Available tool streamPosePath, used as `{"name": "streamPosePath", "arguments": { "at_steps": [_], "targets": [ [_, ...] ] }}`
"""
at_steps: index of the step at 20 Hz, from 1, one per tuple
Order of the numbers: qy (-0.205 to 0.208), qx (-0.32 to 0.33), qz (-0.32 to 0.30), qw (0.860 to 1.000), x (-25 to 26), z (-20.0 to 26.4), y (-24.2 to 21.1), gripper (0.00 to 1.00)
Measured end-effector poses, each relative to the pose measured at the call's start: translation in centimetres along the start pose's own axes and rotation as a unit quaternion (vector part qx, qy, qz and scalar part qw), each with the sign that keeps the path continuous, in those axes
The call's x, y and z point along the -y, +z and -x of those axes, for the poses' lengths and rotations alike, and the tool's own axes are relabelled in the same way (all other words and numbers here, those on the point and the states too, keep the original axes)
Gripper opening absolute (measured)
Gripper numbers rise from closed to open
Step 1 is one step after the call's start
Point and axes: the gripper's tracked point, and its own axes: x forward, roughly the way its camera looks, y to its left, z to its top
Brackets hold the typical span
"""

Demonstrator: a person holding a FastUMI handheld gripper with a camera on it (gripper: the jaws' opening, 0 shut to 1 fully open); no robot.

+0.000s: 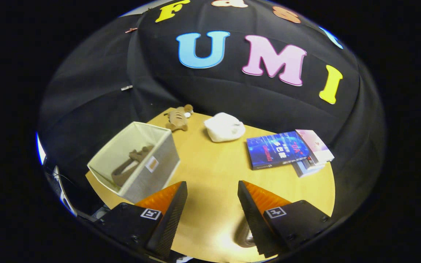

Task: Open the storage box then place both shoes into the box .Put the left shoe in first, then the right shoe, with the right side of both shoes facing outward in a uniform manner.

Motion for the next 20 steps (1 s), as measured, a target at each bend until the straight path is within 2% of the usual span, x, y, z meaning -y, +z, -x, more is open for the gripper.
{"name": "streamPosePath", "arguments": {
  "at_steps": [6, 11, 16, 18, 19, 20],
  "targets": [
    [-0.057, -0.058, -0.030, 0.996, 9.5, 0.6, -8.3, 0.87],
    [-0.061, -0.118, -0.026, 0.991, 12.4, -2.0, -14.7, 0.87],
    [-0.066, -0.155, -0.042, 0.985, 13.9, -6.8, -18.1, 0.83],
    [-0.071, -0.148, -0.054, 0.985, 14.3, -8.6, -17.7, 0.80],
    [-0.072, -0.143, -0.058, 0.985, 14.4, -9.3, -17.4, 0.72],
    [-0.073, -0.143, -0.058, 0.985, 14.5, -9.8, -17.4, 0.60]
  ]
}}
